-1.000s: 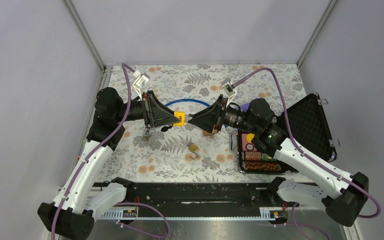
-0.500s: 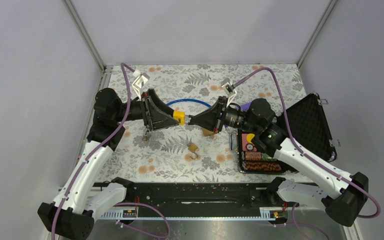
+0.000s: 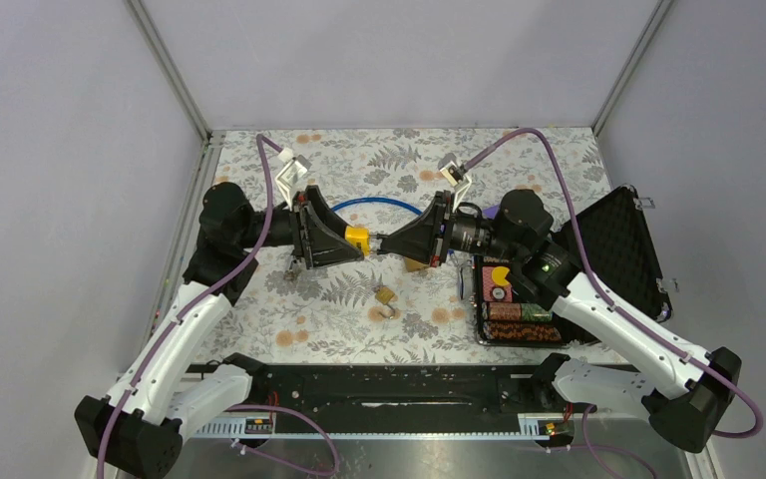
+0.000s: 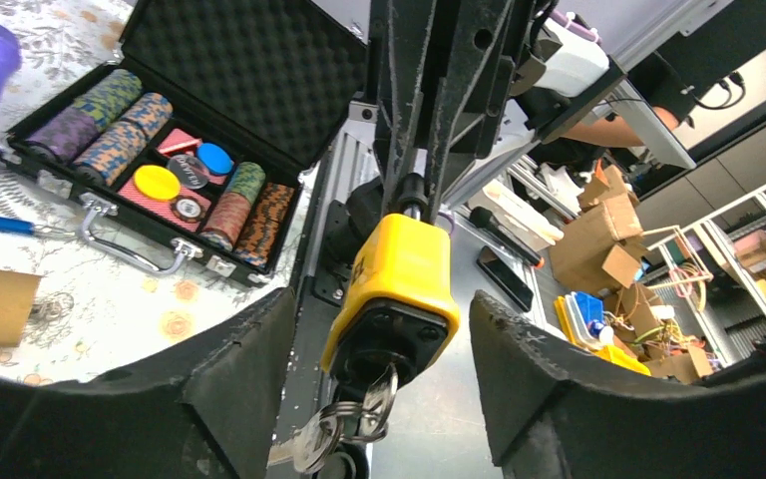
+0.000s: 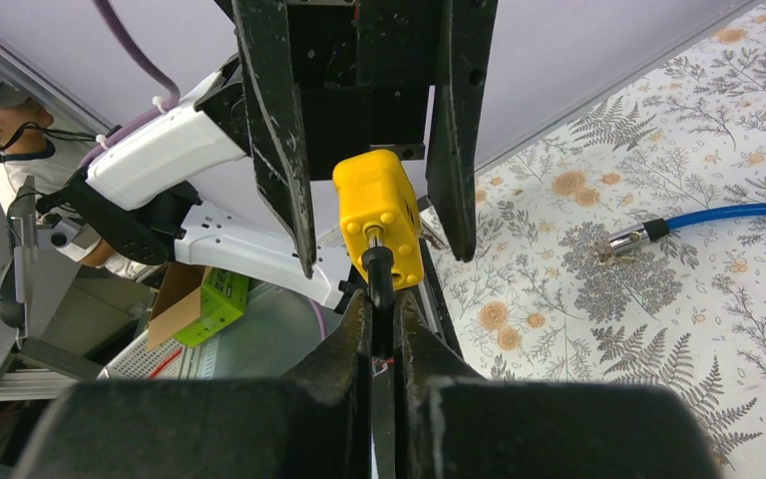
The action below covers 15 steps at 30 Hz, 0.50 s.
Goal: Lock with the key
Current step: Lock the lock.
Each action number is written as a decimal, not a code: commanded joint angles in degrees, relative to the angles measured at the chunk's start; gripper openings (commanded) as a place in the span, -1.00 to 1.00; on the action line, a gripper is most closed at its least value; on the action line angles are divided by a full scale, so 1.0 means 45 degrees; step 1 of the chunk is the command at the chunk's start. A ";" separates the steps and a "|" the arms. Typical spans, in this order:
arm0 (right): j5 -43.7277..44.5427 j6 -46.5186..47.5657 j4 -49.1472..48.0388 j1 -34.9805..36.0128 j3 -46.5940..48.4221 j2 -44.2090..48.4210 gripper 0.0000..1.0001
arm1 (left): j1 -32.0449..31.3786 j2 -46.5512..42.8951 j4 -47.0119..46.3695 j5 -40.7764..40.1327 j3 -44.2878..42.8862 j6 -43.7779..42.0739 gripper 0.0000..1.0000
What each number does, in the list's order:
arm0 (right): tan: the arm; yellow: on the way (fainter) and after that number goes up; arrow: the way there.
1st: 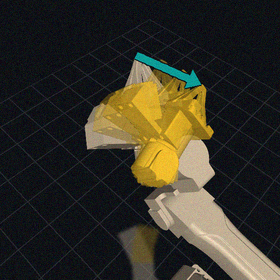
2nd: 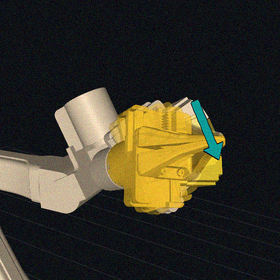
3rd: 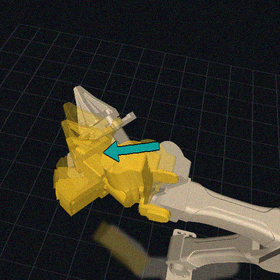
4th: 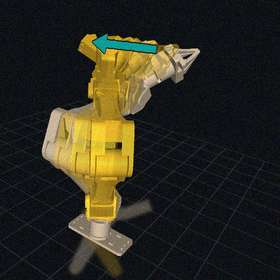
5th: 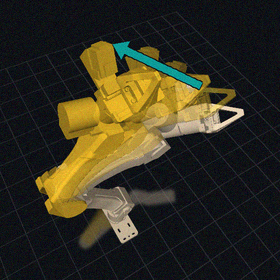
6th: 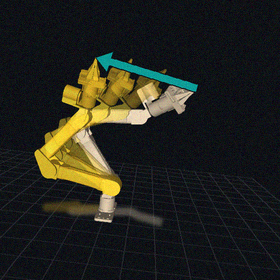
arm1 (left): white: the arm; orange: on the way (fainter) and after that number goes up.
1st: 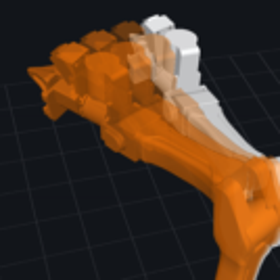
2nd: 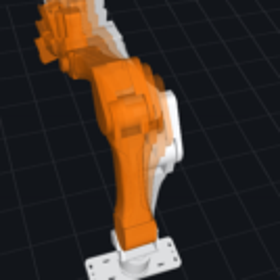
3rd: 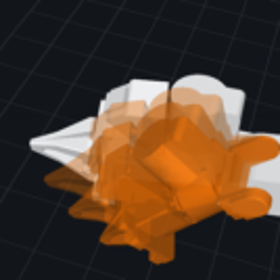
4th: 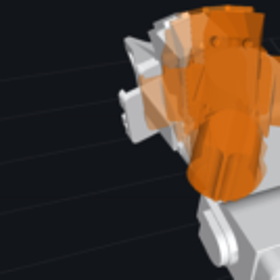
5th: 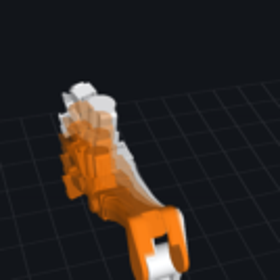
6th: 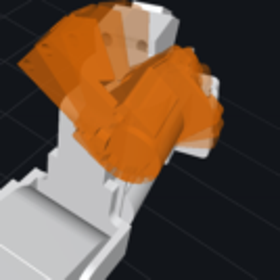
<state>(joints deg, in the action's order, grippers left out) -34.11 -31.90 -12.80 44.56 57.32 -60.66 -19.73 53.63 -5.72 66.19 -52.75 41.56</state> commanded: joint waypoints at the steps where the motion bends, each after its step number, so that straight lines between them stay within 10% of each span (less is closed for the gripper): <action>1: -0.0178 -0.0443 -0.0653 -0.0075 0.0956 0.0057 -1.00 | -0.0334 0.0004 -0.0942 0.0047 0.0058 -0.0273 0.16; 8: -0.0142 -0.0559 -0.0393 -0.0094 0.1051 -0.0134 -1.00 | -0.0353 -0.0001 -0.0764 -0.0334 -0.0011 -0.0273 -0.47; 15: 0.0118 -0.0158 0.0072 -0.0159 0.0993 -0.0050 -1.00 | -0.0343 0.0078 -0.0381 -0.0594 -0.0097 -0.0294 -0.08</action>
<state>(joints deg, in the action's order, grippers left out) -33.71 -33.34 -11.57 44.27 58.35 -61.65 -21.17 53.76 -5.82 65.23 -52.45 40.80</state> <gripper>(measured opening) 0.063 0.389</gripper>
